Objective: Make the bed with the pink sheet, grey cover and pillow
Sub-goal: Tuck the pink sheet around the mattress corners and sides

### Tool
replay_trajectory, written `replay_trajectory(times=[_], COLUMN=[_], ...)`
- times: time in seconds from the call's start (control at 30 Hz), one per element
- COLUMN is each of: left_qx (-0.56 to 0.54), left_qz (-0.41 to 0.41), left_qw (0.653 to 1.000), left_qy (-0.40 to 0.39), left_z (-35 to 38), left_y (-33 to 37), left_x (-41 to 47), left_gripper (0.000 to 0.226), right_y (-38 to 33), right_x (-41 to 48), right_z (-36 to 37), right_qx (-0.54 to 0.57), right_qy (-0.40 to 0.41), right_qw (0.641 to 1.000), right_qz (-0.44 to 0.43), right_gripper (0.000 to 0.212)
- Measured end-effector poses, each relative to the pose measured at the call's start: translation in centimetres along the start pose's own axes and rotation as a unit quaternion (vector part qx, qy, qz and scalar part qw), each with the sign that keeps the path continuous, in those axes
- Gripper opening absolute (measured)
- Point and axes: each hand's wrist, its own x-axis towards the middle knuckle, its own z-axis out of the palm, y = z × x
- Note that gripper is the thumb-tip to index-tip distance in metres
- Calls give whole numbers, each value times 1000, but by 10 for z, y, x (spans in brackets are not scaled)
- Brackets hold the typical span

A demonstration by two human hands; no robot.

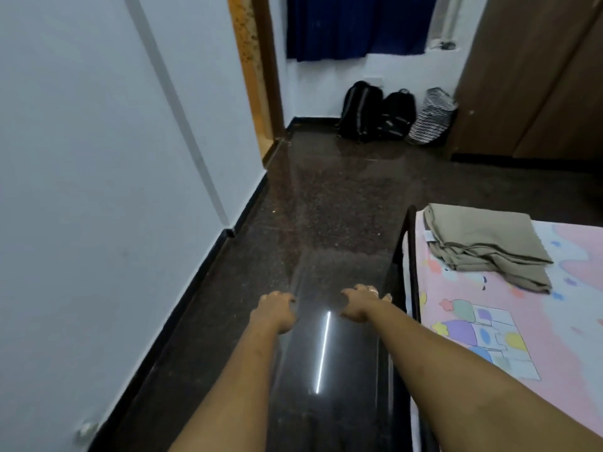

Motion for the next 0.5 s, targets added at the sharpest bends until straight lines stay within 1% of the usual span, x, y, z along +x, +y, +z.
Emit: replay_trajectory(times=[0.1,0.23,0.3,0.4,0.5], left_qx=[-9,0,7,15,61], left_qz=[32,137,175,210,231], left_qw=[999,990,981,970,961], left_qy=[-12,-46,-77,-125,-140], left_z=[-24,-36,-36,-46,-66], left_y=[11,68,94,125,146], left_x=[51,109,135,181,234], left_gripper=[49,50,48,47,43], right_y=[-5,20,43,78,100], right_x=[25,56,72,108,154], right_z=[-22,-44,-55,-75,-101], right_qx=[41,117,129,162,175], right_qy=[11,13,10,9,-17], right_qw=[999,991,985,971,965], right_qz=[16,70,114,174,196], right_gripper=[60,63,61,58,61])
